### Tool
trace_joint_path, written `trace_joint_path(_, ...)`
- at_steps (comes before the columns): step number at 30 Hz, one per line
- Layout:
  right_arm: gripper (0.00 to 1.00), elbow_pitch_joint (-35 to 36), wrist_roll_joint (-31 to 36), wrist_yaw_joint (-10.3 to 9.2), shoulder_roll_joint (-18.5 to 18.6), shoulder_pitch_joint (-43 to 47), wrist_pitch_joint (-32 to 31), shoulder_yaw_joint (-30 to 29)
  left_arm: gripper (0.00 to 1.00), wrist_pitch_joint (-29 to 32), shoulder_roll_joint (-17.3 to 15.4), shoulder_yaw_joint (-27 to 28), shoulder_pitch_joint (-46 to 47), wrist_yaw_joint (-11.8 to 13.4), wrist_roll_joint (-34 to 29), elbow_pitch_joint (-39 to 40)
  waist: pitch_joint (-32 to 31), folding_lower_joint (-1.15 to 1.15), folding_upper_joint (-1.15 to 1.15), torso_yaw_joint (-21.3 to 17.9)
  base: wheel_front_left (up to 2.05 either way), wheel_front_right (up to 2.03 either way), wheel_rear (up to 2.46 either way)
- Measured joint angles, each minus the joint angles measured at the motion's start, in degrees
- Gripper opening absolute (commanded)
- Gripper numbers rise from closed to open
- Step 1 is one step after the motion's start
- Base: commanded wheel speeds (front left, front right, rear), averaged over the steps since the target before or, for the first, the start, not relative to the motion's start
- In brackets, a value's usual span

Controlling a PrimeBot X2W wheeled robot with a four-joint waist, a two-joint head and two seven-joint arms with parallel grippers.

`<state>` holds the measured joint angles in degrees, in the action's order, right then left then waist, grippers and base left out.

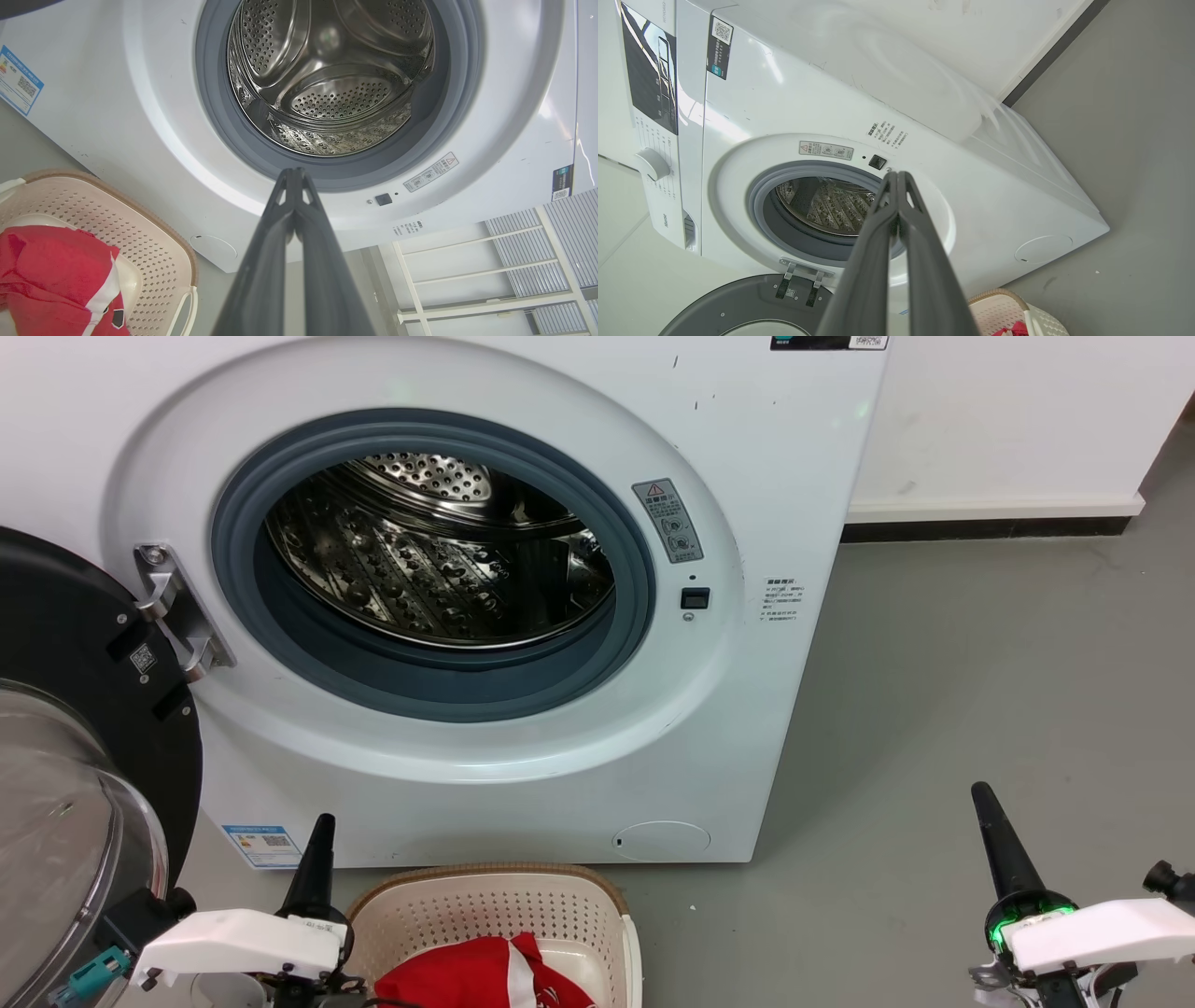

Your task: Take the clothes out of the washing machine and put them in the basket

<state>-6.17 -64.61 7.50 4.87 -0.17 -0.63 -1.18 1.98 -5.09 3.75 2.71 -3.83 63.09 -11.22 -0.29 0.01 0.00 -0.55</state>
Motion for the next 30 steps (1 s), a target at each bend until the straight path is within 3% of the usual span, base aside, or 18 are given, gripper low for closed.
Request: trace_joint_path(30,0.0,-4.3,-16.4,0.0,0.0,-3.2,-2.0,-1.5,0.0,2.5,1.3,1.6,1.8,-2.0,16.2,-1.6,0.2,0.0,0.0,0.3,0.0,0.0,0.0)
